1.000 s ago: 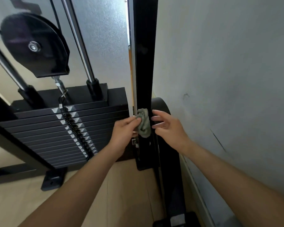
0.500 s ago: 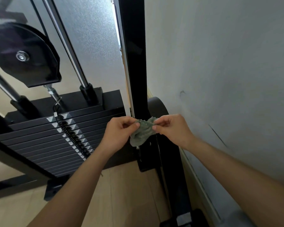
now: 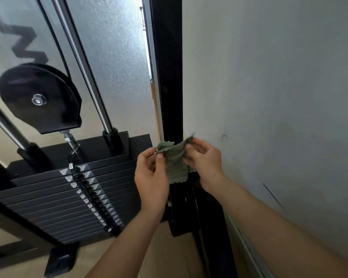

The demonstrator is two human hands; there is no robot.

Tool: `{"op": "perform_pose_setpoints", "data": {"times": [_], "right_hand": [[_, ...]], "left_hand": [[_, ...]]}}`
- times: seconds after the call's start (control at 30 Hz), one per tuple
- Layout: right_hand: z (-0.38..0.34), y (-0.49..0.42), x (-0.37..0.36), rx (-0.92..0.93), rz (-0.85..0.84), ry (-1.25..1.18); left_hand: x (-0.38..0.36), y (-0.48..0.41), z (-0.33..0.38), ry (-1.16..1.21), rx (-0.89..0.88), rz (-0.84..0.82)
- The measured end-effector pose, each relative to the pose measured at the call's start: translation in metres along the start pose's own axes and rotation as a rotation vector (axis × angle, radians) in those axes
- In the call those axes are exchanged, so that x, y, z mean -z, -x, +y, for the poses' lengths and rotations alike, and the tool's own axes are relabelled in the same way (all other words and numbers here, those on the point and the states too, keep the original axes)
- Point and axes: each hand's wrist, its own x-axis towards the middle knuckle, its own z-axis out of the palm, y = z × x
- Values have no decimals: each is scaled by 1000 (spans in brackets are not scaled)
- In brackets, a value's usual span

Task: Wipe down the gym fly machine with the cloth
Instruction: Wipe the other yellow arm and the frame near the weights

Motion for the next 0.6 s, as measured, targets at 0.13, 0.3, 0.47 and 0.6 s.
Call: {"op": "perform_pose_setpoints", "data": {"times": [0.13,0.3,0.47,0.6], "right_hand": [[8,4,-5,77,-184,117],[-6,6,-7,190,-211,188],[-26,7,-17,287,-136,186],[-49,1,-25,347,-88,147]], "left_hand": [[-5,5,3,-20,-14,-78],[-9,3,16,-176,-65,-117],[-17,1,40,-193,-164,-53],[-26,-16,70,-153,-229,-25]]}}
